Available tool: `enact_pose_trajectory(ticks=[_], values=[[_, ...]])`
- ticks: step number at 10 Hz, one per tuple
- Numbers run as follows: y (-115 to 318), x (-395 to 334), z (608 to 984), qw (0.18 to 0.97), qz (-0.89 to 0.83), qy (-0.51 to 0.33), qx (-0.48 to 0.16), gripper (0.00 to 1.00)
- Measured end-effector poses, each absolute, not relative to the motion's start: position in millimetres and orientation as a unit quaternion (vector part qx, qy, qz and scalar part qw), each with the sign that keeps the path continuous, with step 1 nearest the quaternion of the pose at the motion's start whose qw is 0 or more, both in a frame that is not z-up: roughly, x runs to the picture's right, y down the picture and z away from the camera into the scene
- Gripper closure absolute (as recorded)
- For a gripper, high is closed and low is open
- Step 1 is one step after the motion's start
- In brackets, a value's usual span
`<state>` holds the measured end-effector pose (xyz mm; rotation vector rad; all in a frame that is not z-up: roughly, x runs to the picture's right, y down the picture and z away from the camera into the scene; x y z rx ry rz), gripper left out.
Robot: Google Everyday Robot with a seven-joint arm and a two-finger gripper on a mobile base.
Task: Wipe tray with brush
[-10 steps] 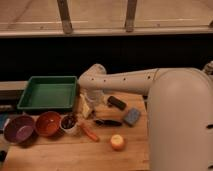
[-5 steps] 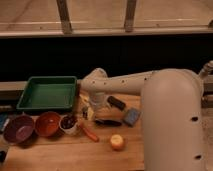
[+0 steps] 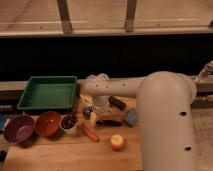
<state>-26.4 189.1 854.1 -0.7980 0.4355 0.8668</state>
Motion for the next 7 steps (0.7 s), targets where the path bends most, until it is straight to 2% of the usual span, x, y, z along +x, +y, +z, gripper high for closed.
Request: enact_pose_trajectory(ticks=[7], values=[[205.9,-1.8,850.6,0.799,0.416,0.208,-0.381,0.26]])
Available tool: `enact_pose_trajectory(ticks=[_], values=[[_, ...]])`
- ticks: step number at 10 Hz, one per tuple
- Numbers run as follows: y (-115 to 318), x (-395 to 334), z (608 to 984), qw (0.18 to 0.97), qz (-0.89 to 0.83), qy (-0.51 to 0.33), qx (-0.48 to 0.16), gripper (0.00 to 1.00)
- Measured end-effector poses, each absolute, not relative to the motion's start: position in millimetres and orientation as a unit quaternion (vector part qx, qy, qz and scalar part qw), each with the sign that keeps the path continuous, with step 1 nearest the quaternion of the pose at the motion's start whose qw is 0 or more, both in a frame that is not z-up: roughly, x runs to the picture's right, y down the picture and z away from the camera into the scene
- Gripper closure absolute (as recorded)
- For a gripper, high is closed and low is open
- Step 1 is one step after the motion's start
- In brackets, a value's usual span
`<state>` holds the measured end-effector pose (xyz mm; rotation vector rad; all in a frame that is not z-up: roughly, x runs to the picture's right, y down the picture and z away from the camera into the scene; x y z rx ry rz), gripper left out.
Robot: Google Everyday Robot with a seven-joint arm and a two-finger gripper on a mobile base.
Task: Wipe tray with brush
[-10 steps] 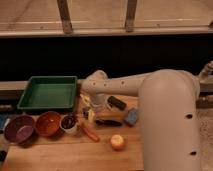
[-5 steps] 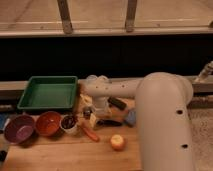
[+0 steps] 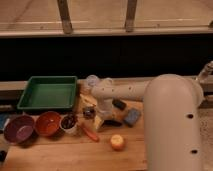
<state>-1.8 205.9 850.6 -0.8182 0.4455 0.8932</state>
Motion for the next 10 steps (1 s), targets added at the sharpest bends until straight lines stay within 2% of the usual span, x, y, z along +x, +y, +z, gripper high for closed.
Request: enact_pose_trajectory(ticks=[9,10], values=[[208.9,65.0,843.3,0.778,0.453,0.25,-0.357,0.26],[210.1,63.0,843.5,0.778,0.454,0.246,-0.358,0.31]])
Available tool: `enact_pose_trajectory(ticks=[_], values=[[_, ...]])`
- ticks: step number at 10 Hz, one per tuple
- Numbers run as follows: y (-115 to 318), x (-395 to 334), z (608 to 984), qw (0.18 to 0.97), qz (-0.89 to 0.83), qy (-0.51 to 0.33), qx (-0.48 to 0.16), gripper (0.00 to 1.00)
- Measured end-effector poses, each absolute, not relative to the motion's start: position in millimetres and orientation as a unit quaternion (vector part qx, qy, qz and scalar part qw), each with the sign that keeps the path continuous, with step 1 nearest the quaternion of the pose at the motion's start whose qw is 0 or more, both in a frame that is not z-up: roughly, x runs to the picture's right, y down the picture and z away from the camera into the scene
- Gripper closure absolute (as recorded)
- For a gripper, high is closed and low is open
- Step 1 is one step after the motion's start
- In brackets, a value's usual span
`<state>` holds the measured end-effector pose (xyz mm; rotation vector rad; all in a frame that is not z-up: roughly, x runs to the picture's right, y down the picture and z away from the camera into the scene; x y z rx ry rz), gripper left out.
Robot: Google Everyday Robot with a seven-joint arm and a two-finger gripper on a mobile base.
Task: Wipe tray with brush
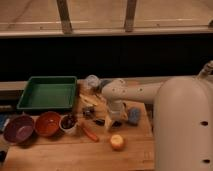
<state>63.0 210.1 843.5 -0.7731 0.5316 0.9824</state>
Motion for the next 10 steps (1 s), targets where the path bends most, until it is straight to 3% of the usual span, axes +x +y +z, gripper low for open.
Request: enact_pose_trajectory(ticks=[6,8,10], values=[[205.4,30.5,844.0,0.801,0.436,0.194,-0.361,0.92],[205.5,19.1,840.7,0.809,0.424,0.183,-0.363,1.0],[205.2,13.9,834.8,0.814,0.421,0.172,-0.363,1.0]])
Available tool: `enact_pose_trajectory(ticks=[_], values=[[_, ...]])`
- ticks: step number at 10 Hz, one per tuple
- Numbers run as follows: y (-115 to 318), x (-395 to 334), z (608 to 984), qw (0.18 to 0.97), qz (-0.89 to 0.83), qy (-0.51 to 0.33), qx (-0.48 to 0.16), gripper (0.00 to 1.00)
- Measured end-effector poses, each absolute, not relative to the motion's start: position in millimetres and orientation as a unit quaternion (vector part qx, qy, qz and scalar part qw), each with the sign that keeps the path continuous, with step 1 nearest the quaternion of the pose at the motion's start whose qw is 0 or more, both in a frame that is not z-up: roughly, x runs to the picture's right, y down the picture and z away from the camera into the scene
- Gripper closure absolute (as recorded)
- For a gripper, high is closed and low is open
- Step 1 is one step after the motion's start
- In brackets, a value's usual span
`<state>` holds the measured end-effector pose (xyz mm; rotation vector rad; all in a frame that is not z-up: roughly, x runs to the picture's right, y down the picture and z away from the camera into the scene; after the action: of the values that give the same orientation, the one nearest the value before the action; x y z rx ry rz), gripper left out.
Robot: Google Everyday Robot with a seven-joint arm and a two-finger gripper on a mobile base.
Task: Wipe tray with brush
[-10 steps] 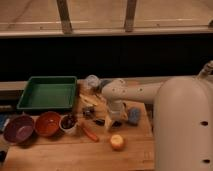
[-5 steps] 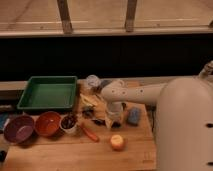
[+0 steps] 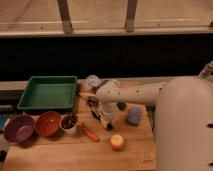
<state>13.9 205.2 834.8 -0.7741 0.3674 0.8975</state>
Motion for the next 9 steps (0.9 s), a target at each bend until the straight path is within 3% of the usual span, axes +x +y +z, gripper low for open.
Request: enact_pose_trajectory(ticks=[4,9], values=[[193.1,12.8,815.4,0.812,0.442,0.117,-0.363,1.0],[135.1,-16.6,760.8,0.824,0.446,0.059,-0.343,1.0]])
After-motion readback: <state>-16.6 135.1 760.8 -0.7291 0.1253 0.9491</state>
